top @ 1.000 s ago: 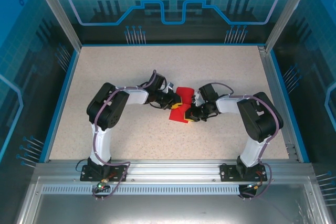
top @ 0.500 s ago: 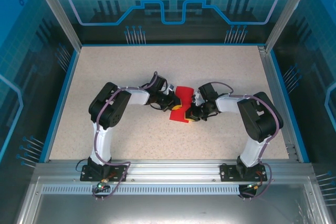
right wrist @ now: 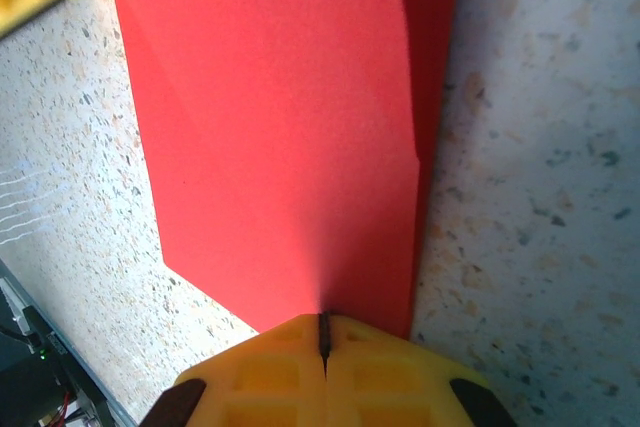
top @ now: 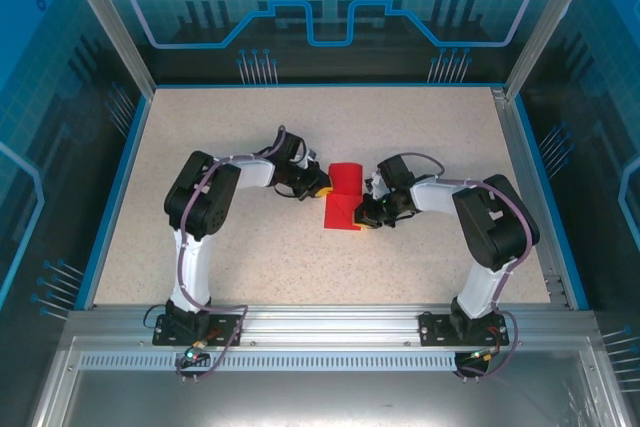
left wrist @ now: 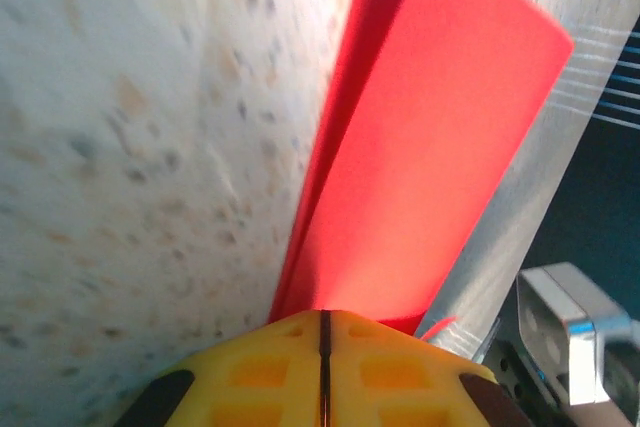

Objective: Fold a paper plane with a square sheet of paper (pick it up from the middle)
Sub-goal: Fold the triangle a second time at the center of the table.

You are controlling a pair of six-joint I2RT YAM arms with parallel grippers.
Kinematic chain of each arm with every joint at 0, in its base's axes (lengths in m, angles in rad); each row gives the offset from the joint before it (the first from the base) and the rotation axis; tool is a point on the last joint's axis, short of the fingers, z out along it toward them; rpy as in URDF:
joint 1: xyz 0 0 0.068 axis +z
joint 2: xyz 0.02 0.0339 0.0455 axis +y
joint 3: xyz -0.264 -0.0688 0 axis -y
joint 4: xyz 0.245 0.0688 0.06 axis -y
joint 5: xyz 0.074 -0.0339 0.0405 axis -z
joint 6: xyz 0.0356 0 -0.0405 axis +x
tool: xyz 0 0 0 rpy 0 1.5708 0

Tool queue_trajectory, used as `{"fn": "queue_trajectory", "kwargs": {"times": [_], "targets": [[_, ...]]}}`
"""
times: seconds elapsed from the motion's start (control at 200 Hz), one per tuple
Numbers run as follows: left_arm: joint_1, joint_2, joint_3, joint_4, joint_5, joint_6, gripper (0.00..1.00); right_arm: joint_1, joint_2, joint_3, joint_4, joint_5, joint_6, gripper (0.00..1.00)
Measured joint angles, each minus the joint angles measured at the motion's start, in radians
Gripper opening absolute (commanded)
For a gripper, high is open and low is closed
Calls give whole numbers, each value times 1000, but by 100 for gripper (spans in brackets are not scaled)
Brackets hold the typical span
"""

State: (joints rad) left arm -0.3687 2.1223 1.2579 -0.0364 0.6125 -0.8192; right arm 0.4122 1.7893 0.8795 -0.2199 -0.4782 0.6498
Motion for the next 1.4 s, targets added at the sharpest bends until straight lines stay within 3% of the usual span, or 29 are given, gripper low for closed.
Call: {"fn": "queue_trajectory", "kwargs": {"times": [0.39, 0.58, 0.755, 1.015, 1.4], "targets": [[21, -82, 22, -115, -65, 76, 10, 0, 11, 26, -34, -1, -2, 0], [-45, -149, 19, -115, -20, 109, 9, 1, 11, 26, -34, 0, 2, 0], [-109, -116, 14, -97, 37, 113, 8, 2, 11, 26, -32, -2, 10, 1], [-65, -11, 19, -135, 6, 126, 7, 18, 5, 48, -26, -2, 24, 5], [-54, -4, 36, -144, -9, 143, 7, 57, 58, 220, -17, 3, 24, 6]]}}
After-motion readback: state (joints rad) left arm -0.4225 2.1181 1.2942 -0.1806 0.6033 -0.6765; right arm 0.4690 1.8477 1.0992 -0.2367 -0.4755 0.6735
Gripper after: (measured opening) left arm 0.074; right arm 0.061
